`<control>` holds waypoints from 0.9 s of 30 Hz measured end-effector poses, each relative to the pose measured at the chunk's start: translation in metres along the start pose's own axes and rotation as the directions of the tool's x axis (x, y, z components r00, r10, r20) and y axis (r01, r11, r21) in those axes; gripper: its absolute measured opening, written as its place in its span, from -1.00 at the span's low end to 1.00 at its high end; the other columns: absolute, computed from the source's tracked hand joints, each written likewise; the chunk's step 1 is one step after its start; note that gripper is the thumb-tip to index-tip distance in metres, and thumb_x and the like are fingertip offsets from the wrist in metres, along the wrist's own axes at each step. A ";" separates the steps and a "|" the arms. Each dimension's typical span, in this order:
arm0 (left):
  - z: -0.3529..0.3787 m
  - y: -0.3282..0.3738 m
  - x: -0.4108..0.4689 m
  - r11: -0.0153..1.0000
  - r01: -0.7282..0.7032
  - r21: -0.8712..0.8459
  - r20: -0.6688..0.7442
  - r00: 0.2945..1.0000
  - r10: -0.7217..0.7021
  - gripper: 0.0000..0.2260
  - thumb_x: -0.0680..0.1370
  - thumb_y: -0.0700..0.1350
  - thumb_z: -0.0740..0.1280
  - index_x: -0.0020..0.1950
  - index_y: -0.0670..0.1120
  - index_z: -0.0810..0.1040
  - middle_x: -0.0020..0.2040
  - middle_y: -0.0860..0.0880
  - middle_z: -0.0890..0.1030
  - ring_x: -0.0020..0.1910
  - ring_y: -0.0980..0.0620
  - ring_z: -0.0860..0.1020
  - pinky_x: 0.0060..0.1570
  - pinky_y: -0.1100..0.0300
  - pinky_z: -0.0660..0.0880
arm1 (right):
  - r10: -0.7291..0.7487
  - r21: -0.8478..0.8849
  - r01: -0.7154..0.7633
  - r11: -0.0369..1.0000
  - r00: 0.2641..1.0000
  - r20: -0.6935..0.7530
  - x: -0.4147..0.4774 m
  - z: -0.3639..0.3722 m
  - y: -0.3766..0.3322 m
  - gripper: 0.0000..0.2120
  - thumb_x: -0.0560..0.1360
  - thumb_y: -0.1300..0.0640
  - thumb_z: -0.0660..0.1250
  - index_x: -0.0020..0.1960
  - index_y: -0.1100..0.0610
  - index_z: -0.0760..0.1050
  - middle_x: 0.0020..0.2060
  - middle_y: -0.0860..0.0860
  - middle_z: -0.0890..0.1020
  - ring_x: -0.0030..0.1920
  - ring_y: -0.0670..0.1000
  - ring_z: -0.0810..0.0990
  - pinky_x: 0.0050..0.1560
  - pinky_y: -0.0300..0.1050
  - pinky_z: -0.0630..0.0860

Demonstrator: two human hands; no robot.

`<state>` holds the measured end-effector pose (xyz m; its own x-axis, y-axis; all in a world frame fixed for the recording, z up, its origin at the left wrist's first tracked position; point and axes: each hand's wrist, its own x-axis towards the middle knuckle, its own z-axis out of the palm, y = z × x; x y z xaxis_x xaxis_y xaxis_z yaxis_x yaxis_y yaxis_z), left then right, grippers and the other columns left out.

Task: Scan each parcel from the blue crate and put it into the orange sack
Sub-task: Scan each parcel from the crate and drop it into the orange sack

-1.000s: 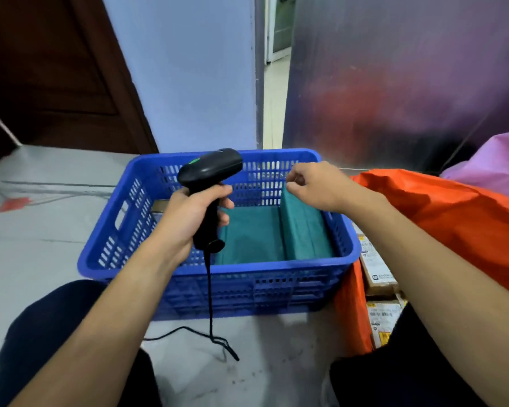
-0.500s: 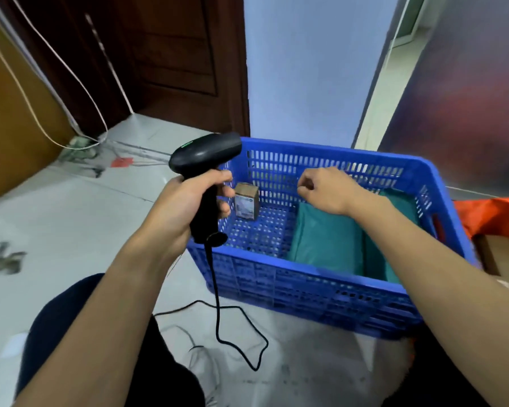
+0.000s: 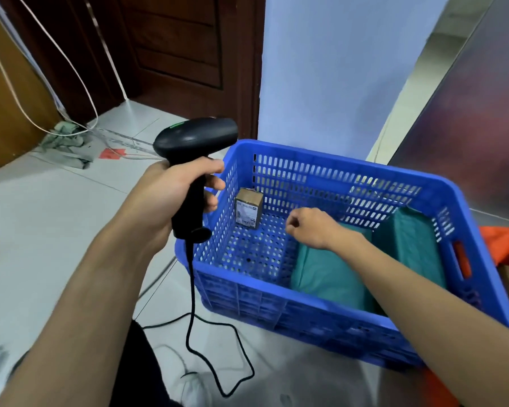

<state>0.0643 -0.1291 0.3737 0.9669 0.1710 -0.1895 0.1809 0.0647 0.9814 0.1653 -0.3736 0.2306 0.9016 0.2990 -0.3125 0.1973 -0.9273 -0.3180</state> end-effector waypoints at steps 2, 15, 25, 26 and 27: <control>0.005 -0.001 0.011 0.998 0.033 -0.049 -0.021 0.999 -0.035 -0.90 0.57 -0.12 0.45 0.01 -0.14 0.63 -0.25 -0.07 0.63 -0.42 0.00 0.48 -0.25 0.13 0.54 | 0.004 -0.044 -0.002 0.999 0.999 0.033 0.018 0.005 0.001 -0.80 0.63 0.05 0.27 0.11 0.12 0.60 0.08 0.06 0.69 0.11 0.11 0.63 0.15 -0.01 0.54; 0.028 -0.014 0.069 0.967 0.162 -0.196 0.038 0.987 -0.157 -0.88 0.56 -0.06 0.42 -0.10 -0.09 0.63 -0.33 -0.02 0.62 -0.52 0.06 0.49 -0.43 0.21 0.55 | 0.102 -0.242 -0.068 0.968 0.986 0.133 0.160 0.040 -0.018 -0.32 0.69 -0.06 0.18 0.65 0.21 -0.01 0.56 0.31 0.18 0.41 0.38 0.40 0.27 0.22 0.45; 0.038 -0.014 0.076 0.957 0.108 -0.268 -0.056 0.990 -0.127 -0.88 0.54 -0.08 0.42 -0.15 -0.10 0.62 -0.36 -0.03 0.62 -0.53 0.05 0.47 -0.45 0.22 0.53 | 0.115 -0.225 -0.084 0.971 0.985 0.129 0.227 0.077 -0.027 -0.22 0.66 0.03 0.21 0.68 0.17 -0.20 0.65 0.21 -0.02 0.52 0.32 0.33 0.35 0.25 0.45; 0.038 -0.012 0.076 0.957 0.111 -0.267 -0.064 0.989 -0.133 -0.89 0.53 -0.09 0.42 -0.14 -0.12 0.62 -0.37 -0.03 0.62 -0.54 0.05 0.46 -0.45 0.22 0.53 | 0.098 -0.209 -0.070 0.976 0.987 0.127 0.237 0.081 -0.027 -0.23 0.64 0.04 0.24 0.68 0.14 -0.14 0.65 0.20 0.03 0.51 0.30 0.34 0.32 0.26 0.47; 0.038 -0.010 0.077 0.956 0.123 -0.267 -0.068 0.987 -0.146 -0.88 0.54 -0.11 0.42 -0.14 -0.14 0.61 -0.39 -0.04 0.61 -0.55 0.04 0.45 -0.45 0.22 0.52 | 0.081 -0.219 -0.056 0.974 0.990 0.112 0.245 0.086 -0.025 -0.23 0.61 0.03 0.27 0.67 0.10 -0.07 0.63 0.18 0.09 0.48 0.29 0.38 0.24 0.28 0.51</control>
<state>0.1434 -0.1542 0.3505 0.9156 0.2265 -0.3323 0.2435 0.3454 0.9063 0.3487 -0.2577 0.0852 0.8661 0.2456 -0.4353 0.2262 -0.9693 -0.0968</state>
